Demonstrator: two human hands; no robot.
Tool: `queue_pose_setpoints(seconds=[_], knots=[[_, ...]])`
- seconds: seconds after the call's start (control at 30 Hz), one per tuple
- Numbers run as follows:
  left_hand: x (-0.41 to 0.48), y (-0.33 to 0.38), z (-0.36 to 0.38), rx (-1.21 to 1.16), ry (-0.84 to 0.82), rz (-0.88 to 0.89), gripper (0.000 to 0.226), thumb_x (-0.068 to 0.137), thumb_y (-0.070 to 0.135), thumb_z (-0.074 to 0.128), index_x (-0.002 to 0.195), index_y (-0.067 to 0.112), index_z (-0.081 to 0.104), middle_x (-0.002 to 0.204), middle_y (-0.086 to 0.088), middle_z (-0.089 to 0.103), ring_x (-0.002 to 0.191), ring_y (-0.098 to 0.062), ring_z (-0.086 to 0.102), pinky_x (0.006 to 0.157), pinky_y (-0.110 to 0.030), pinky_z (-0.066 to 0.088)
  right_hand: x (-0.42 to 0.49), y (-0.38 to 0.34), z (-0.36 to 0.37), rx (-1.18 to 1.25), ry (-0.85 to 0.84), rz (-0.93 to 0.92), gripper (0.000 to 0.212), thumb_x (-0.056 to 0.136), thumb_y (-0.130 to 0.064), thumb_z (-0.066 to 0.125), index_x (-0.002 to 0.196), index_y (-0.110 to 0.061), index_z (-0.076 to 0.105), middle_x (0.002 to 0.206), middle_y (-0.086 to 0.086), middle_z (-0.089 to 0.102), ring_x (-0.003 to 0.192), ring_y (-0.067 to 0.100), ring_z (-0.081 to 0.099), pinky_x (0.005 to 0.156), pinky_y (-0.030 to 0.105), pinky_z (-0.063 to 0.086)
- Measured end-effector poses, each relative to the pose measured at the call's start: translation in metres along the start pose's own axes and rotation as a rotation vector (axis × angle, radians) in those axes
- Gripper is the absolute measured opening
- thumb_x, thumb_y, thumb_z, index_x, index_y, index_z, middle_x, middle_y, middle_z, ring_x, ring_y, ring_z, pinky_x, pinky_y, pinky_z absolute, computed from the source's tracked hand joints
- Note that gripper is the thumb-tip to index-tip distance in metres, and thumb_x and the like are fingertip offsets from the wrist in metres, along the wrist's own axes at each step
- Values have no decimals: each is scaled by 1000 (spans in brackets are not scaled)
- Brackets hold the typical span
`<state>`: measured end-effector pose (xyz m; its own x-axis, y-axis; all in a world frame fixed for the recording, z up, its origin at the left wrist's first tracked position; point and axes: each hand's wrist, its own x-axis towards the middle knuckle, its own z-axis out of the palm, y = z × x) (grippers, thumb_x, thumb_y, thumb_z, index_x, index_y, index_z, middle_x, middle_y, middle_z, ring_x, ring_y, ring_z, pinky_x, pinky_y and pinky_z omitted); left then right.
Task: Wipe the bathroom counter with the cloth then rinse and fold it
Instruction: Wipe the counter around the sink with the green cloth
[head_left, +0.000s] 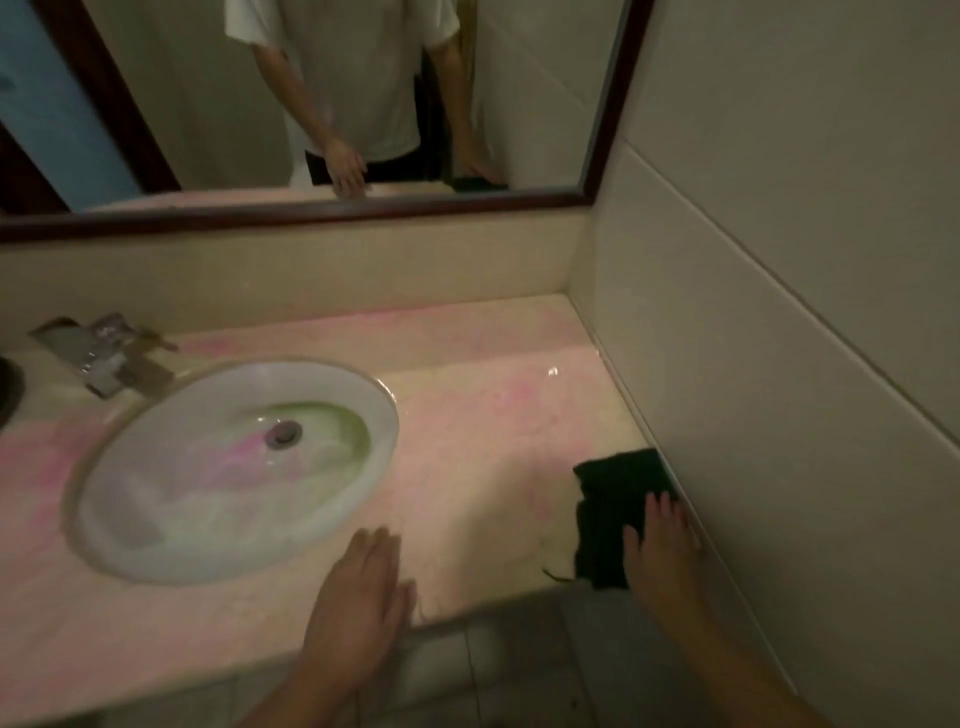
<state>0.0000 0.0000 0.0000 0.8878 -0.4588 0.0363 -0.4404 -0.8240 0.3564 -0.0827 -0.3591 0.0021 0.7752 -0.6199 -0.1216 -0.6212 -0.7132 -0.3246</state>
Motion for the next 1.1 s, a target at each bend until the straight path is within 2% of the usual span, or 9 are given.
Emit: queue_pose_setpoints(seconds=[0.07,0.13,0.2,0.33,0.5,0.67,0.77,0.9,1.1], knots=[[31,18,6,89,-115,-58,68,90,48,31,139,5,50,148,-16,44,139,-36,38,109,-48,35,5,-1,13,-99,-2,-48,64,100,-38,26,153,-4,18,160,17,18,148,33,18,120,46,13],[47,28,21,142,-151,-108,73,90,48,22,148,5,36,158,-15,27,147,-35,20,116,-51,20,17,-9,15,-149,53,-110,68,95,-39,25,153,-5,17,160,15,17,148,33,16,119,45,7],[59,29,31,192,-143,-107,75,91,48,18,151,4,26,160,-15,19,149,-33,12,118,-50,13,33,-17,16,-156,45,-157,69,95,-40,25,154,-7,14,161,14,14,149,31,13,120,43,4],[64,28,40,257,-115,-85,75,93,49,23,153,5,16,162,-13,10,150,-28,3,119,-48,6,49,-29,28,-233,5,-144,72,95,-48,16,155,-10,4,163,10,8,150,27,8,121,42,3],[66,26,43,252,-148,-78,74,94,48,27,153,4,18,162,-15,11,150,-30,3,118,-51,10,113,-47,21,-175,-8,-151,69,98,-45,21,156,-11,7,163,10,11,150,24,10,122,42,8],[67,23,43,243,-138,-69,76,90,45,32,151,1,25,160,-18,17,149,-33,11,117,-52,14,211,-106,30,-195,6,-211,67,98,-42,28,155,-11,13,163,10,14,149,27,13,122,44,10],[68,25,44,244,-125,-66,77,89,46,33,151,2,23,160,-17,16,149,-33,11,117,-51,15,239,-140,37,-253,-44,-361,65,98,-42,25,156,-15,13,163,9,14,149,27,13,121,46,10],[68,26,43,265,-143,-65,77,91,46,31,153,3,19,161,-16,12,150,-32,7,117,-52,14,190,-155,51,-283,-104,-602,64,96,-41,28,155,-22,15,163,4,16,149,24,13,121,43,10],[68,28,39,265,-173,-83,76,92,48,22,154,4,12,162,-15,5,150,-29,-1,120,-50,10,10,-119,61,-201,-152,-671,65,92,-39,39,154,-23,24,161,3,24,149,23,18,121,43,10]])
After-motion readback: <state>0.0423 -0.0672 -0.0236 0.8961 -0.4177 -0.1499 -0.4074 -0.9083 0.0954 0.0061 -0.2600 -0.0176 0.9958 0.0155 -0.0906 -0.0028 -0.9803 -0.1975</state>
